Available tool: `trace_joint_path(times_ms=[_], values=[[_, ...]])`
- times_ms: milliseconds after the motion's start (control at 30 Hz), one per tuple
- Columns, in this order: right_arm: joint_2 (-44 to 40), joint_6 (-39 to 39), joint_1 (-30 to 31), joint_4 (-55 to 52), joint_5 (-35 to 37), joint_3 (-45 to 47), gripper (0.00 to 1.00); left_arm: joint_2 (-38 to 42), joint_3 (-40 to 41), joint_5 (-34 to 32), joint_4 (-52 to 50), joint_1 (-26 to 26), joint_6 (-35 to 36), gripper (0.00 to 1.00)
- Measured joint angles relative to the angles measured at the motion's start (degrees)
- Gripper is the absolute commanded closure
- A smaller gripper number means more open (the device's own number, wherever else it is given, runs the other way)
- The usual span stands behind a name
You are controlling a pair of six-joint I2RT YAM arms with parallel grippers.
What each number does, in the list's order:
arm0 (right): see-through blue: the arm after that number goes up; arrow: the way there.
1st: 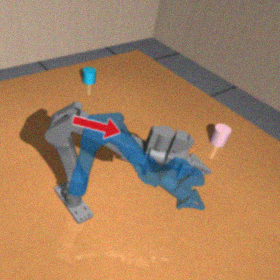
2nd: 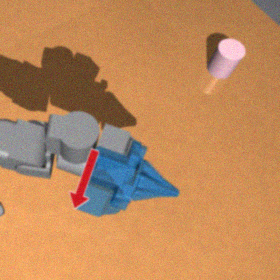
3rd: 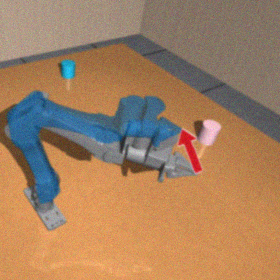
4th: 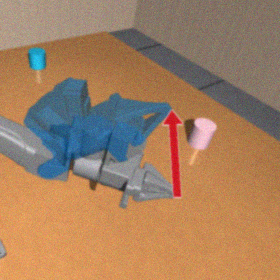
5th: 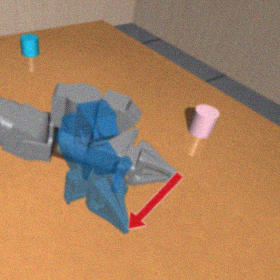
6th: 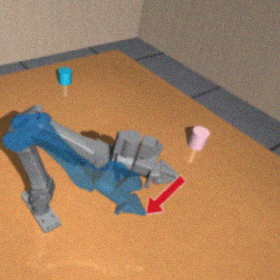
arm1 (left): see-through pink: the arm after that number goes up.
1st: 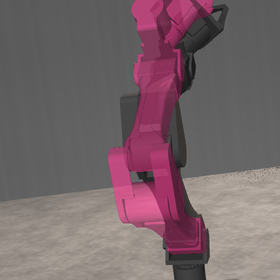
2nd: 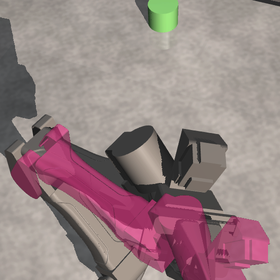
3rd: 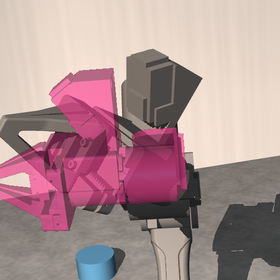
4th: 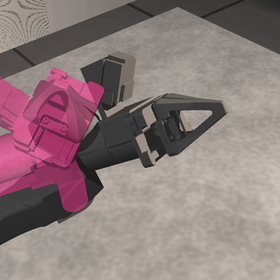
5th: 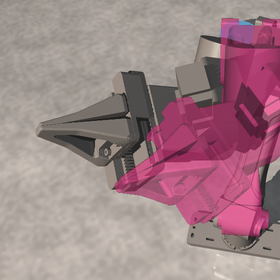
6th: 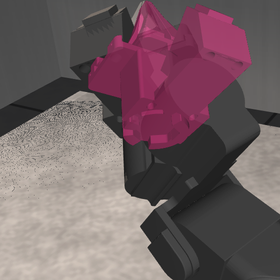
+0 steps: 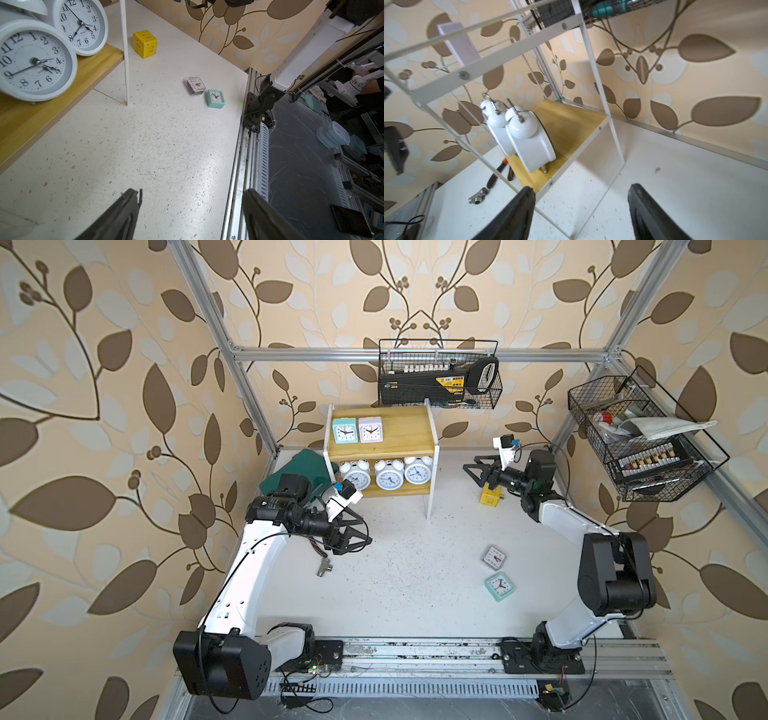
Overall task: Place the alarm clocks on the shelf by style
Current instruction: Place the alarm on the shelf, then pick up the alarm from the center of the board.
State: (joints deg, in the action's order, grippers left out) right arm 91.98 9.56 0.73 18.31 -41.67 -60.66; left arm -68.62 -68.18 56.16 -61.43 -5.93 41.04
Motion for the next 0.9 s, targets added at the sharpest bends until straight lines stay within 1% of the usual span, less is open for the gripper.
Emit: trace_joint_path(times_ms=[133, 233, 333, 533, 633, 767, 900], values=[[-4.81, -1.7, 0.74, -15.34, 9.57, 0.0, 0.01, -0.37, 0.0, -0.09, 0.57, 0.0, -1.27, 0.18], [-8.48, -1.49, 2.34, -26.1, 16.52, 0.0, 0.01, -0.85, 0.0, -0.31, 1.44, 0.0, -2.62, 0.18], [-11.89, 1.86, 4.92, -37.57, 24.79, -0.42, 0.01, -1.42, -0.02, -0.52, 2.05, 0.0, -4.0, 0.18], [-12.94, 9.44, 9.79, -54.12, 38.18, -1.03, 0.01, -2.16, -0.04, -0.57, 2.91, 0.0, -5.57, 0.18], [-13.66, 12.55, 12.44, -58.84, 42.77, -0.17, 0.01, -2.34, -0.04, -0.57, 2.91, 0.0, -5.81, 0.18], [-16.2, 16.94, 15.82, -62.18, 46.71, 2.71, 0.01, -2.36, -0.04, -0.57, 2.89, 0.0, -6.05, 0.18], [-18.32, 24.06, 19.82, -64.61, 51.41, 6.27, 0.01, -2.38, -0.04, -0.55, 2.89, 0.0, -6.25, 0.18]])
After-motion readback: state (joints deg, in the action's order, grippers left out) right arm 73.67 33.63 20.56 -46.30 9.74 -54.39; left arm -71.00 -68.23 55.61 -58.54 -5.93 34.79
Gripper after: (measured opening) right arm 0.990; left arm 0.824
